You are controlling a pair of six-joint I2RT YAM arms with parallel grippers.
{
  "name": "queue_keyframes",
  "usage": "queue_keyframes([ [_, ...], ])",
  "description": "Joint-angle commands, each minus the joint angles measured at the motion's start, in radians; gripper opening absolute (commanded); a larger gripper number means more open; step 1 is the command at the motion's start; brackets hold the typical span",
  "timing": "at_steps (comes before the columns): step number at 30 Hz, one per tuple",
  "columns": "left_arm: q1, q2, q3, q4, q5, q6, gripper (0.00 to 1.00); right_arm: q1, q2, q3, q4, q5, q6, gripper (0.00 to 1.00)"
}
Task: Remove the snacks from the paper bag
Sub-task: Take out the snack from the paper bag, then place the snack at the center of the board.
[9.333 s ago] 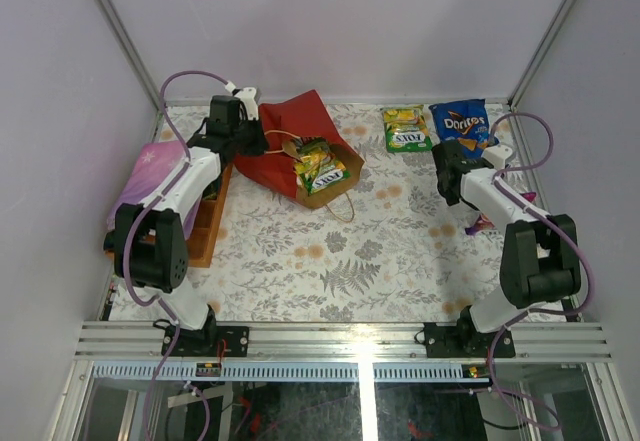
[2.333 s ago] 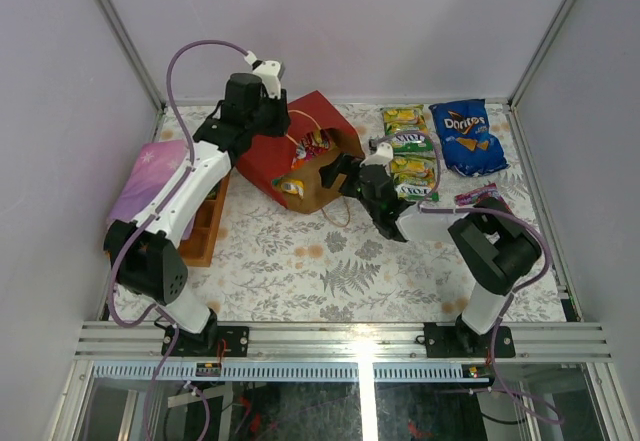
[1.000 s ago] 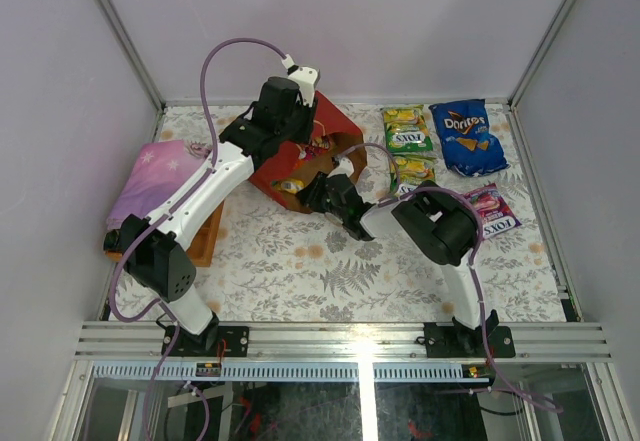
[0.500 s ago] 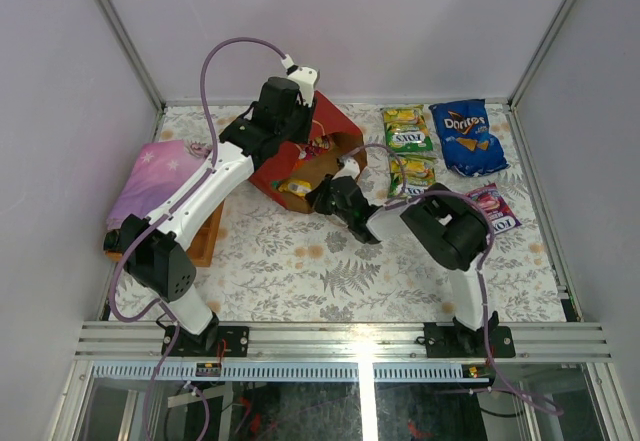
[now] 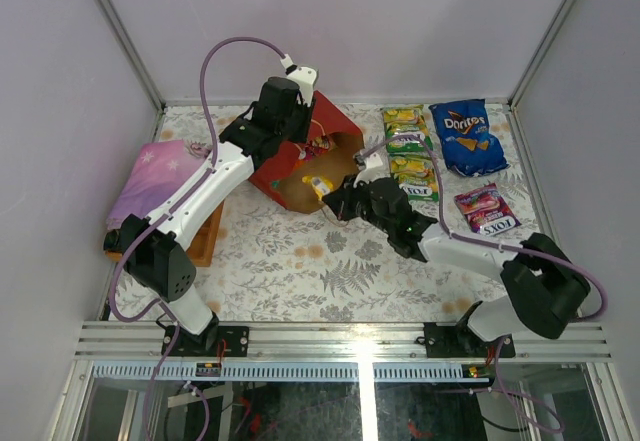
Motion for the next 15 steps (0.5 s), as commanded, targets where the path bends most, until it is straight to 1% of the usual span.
queue_keyframes([
  [1,-0.003,-0.010,-0.004,0.011,-0.029,0.021,0.30,0.090,-0.109,-0.058,-0.122,-0.150,-0.173,0.00],
  [3,-0.003,-0.008,-0.003,0.012,-0.030,0.021,0.31,0.160,-0.117,-0.041,-0.156,-0.155,-0.210,0.00],
  [6,-0.004,-0.009,-0.001,0.011,-0.028,0.022,0.31,0.219,-0.070,0.010,-0.157,-0.188,-0.220,0.00],
  [11,-0.003,-0.018,-0.012,0.011,-0.044,0.027,0.31,0.232,0.080,0.109,-0.101,-0.261,-0.207,0.00],
  [14,-0.001,-0.016,-0.020,0.011,-0.061,0.032,0.31,0.231,0.156,0.135,-0.104,-0.262,-0.211,0.00],
  [15,-0.001,-0.018,-0.023,0.011,-0.063,0.032,0.31,0.231,0.188,0.138,-0.117,-0.260,-0.213,0.08],
])
